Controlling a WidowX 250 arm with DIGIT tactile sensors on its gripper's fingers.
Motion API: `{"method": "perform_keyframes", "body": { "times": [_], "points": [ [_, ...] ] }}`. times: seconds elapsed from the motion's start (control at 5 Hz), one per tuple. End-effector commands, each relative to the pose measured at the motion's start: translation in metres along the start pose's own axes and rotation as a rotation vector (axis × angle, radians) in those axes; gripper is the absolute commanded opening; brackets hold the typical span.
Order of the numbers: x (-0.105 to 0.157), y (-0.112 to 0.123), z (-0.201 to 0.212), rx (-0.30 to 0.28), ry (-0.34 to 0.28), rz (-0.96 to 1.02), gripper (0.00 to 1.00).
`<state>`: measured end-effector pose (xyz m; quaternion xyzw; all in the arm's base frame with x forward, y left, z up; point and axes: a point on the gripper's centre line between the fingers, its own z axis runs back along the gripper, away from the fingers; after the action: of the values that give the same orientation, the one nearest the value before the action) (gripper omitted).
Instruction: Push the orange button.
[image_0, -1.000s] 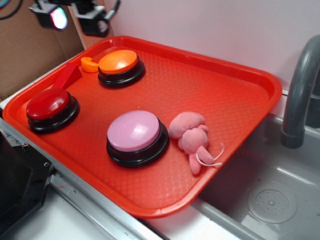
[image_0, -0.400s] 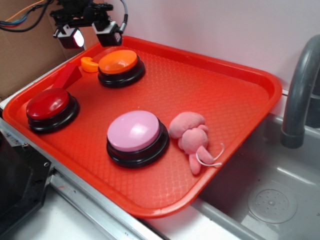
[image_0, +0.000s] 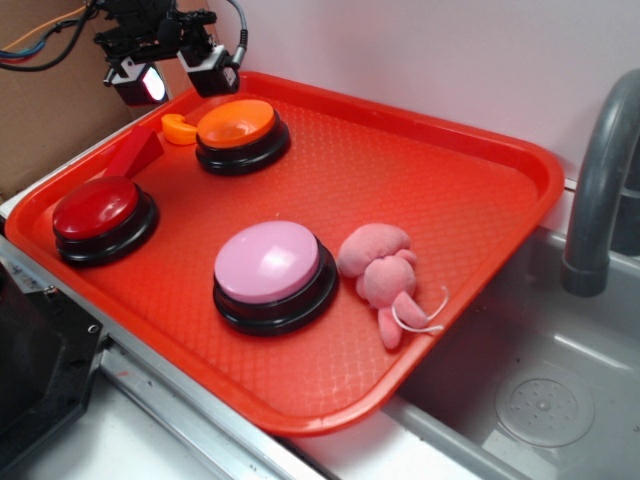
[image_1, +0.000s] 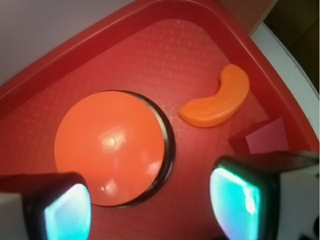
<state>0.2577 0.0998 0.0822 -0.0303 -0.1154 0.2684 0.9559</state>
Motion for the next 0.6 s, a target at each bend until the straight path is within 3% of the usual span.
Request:
{"method": "perform_keyframes", "body": {
  "times": [0.0,0.2,0.4],
  "points": [
    [0.017,-0.024,0.003,-0.019,0.012,-0.11,1.0],
    [0.02,-0.043,-0.004,0.017,0.039,-0.166,1.0],
    [0.021,-0.044,-0.015,0.042,0.045,-0.2,1.0]
  ]
}}
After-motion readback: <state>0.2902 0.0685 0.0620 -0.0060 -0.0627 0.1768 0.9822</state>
